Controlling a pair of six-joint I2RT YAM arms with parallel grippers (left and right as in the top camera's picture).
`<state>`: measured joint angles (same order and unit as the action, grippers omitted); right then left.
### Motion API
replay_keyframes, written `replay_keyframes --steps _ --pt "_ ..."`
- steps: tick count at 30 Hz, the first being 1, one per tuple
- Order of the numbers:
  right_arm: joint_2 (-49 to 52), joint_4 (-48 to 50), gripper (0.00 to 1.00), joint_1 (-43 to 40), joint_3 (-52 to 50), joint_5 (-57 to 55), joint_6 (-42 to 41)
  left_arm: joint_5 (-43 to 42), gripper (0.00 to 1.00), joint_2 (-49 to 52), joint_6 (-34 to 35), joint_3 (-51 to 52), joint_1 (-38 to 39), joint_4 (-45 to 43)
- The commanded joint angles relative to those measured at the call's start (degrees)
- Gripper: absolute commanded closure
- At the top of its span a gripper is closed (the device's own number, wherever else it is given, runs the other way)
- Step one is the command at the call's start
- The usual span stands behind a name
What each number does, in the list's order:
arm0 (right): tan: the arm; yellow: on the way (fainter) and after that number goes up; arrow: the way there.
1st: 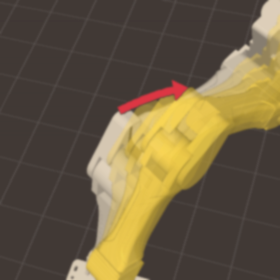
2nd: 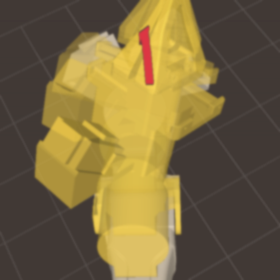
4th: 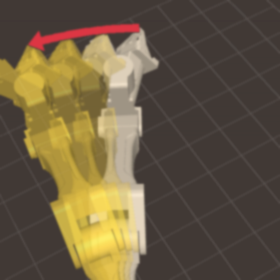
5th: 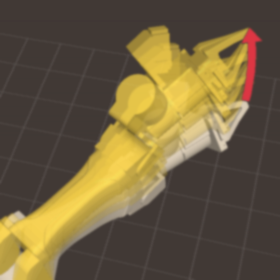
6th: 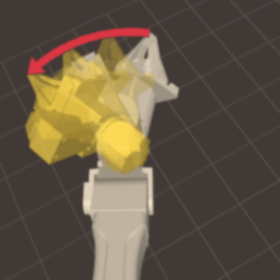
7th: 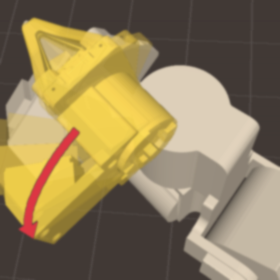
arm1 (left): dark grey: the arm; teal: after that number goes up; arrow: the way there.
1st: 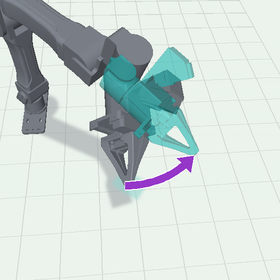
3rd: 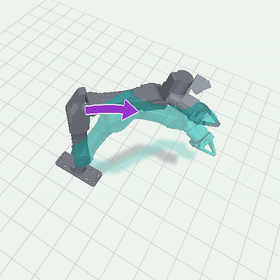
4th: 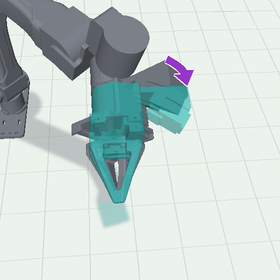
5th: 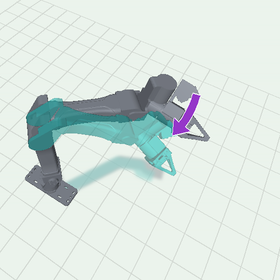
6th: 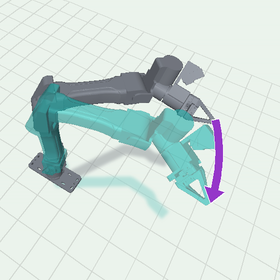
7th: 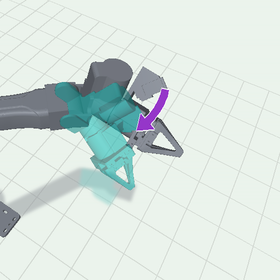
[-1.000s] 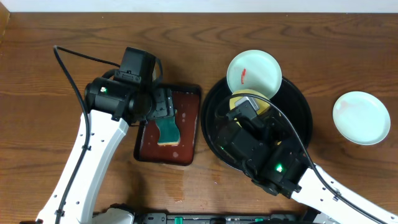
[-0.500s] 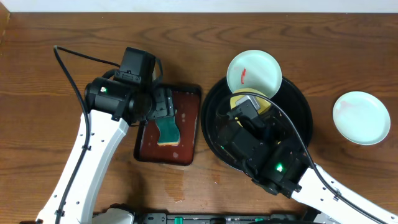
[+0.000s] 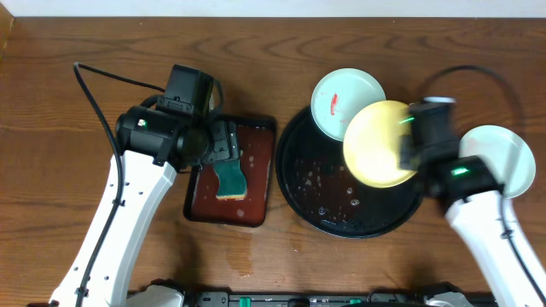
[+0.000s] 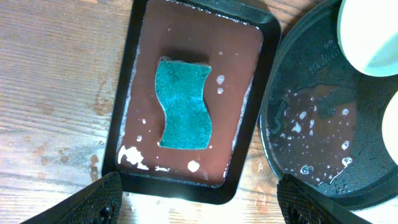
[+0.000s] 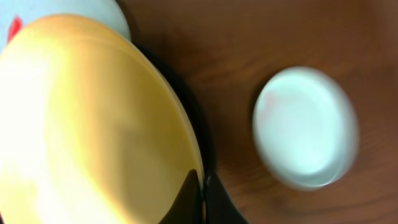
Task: Clean dirty plates on tray and stack at the side
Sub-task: 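Carry the yellow plate right and set it on the mint plate, then grip the remaining mint plate rim with the right gripper and pull it to tray center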
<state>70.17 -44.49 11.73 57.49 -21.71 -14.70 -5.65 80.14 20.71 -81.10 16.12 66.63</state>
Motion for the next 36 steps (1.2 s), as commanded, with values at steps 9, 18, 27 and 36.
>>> replay_keyframes --steps 9,18,27,36 --pt "3.17 4.33 0.99 -44.44 0.81 29.20 -6.58 0.55 0.20 0.11 -0.55 -0.28 -0.35 0.11" --pt "14.38 10.45 0.99 -57.96 0.81 25.44 -9.70 0.55 0.20 0.11 -0.55 -0.28 -0.35 0.11" --pt "22.67 16.79 0.50 -57.90 0.81 37.18 -3.21 0.55 0.20 0.11 -0.55 -0.28 -0.35 0.11" --pt "11.63 20.63 0.48 -48.54 1.14 53.75 -2.45 0.55 0.20 0.11 -0.55 -0.28 -0.35 0.11"
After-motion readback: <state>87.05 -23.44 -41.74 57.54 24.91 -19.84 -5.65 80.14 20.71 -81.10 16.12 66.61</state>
